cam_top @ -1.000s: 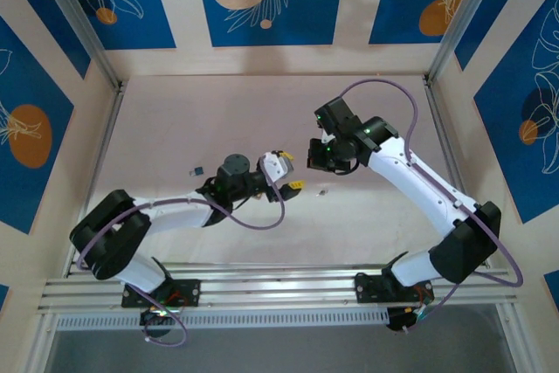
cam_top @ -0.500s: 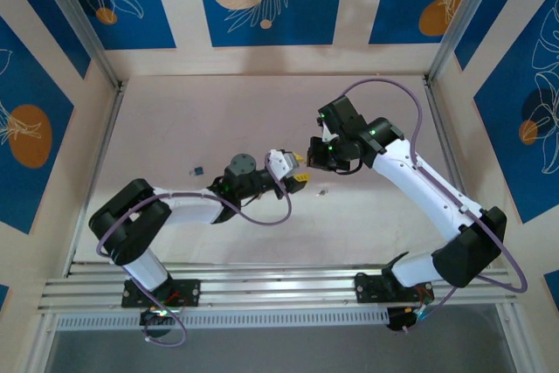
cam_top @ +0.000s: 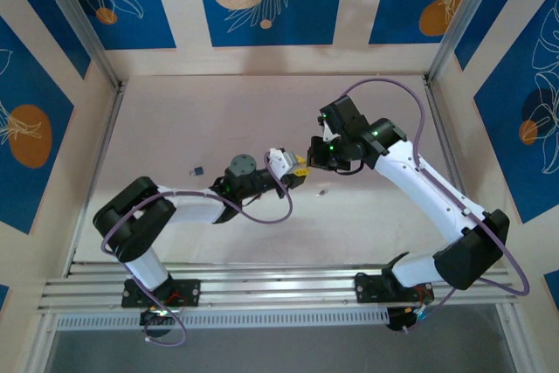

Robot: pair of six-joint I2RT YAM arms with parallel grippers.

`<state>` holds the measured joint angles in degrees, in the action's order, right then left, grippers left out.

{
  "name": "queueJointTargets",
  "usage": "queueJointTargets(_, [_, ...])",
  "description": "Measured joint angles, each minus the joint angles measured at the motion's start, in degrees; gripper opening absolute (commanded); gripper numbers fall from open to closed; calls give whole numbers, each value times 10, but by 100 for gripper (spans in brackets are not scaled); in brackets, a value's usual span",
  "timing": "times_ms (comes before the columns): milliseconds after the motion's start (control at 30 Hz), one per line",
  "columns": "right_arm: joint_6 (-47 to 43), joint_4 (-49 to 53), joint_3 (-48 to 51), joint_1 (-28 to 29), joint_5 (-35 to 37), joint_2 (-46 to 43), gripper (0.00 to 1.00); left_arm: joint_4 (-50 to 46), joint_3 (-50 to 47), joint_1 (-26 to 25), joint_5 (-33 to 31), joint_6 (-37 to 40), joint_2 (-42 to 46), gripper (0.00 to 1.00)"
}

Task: Unlock with the key

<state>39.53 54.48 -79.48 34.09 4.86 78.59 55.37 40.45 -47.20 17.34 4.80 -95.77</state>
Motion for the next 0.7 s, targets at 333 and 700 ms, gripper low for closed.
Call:
queueJointTargets(333, [0, -2, 0, 0, -1, -1, 3, 14, 0, -1, 0, -4, -3, 17])
queueJointTargets(700, [0, -8, 3, -1, -4, -1, 4, 18, 0, -2, -3, -2, -3, 0])
